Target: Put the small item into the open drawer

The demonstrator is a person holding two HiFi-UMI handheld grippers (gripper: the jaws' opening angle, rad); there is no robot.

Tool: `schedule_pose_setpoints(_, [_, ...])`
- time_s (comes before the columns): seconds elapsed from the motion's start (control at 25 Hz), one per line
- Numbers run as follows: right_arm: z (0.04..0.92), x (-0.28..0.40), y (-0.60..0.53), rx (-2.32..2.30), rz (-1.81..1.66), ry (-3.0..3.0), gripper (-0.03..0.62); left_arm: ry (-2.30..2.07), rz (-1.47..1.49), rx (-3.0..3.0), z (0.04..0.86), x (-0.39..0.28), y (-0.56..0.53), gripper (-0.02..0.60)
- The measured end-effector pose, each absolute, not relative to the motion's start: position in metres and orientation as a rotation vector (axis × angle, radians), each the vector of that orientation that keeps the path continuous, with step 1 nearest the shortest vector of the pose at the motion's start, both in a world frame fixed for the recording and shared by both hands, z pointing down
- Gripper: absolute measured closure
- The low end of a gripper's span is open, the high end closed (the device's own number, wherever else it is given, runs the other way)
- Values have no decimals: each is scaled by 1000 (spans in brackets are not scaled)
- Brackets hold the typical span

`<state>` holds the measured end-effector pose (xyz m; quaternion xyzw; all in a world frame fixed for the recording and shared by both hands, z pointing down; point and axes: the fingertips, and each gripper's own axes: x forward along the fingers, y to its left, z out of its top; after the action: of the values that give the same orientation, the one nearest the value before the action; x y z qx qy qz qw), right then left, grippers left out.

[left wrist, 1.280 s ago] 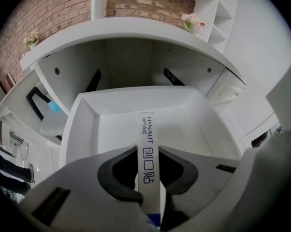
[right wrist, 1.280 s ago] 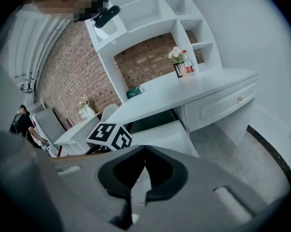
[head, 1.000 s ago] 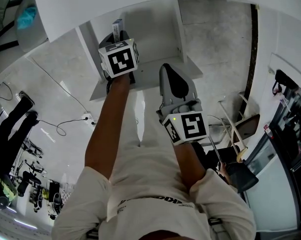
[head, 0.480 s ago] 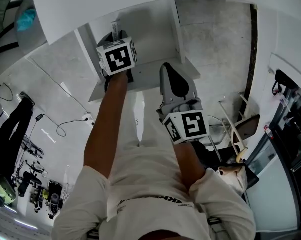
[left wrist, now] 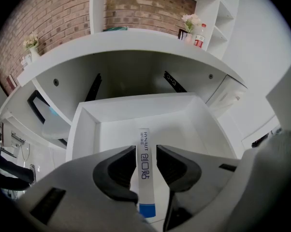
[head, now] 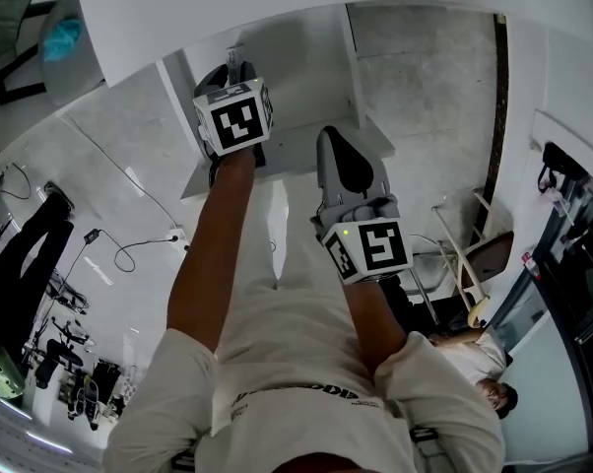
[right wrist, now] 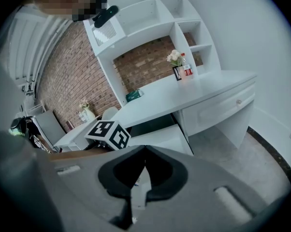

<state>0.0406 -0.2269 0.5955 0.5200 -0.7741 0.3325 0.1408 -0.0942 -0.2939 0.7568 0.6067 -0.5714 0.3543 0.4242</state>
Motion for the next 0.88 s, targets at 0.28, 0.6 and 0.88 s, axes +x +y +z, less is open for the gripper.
schedule_pose_setpoints(0.28, [570,39,-229,1524,931,-2266,592,-1436,874,1568,723,-91,-292,451])
schedule_pose_setpoints(0.6, [527,25,-232,1554,870,-2313,592,-1439,821,1671,662,-90,-292,453])
schedule_pose_setpoints(0.88, [481,18,-228,1575,812,-2347,592,-1463,750,1758,593,-92,-286,472])
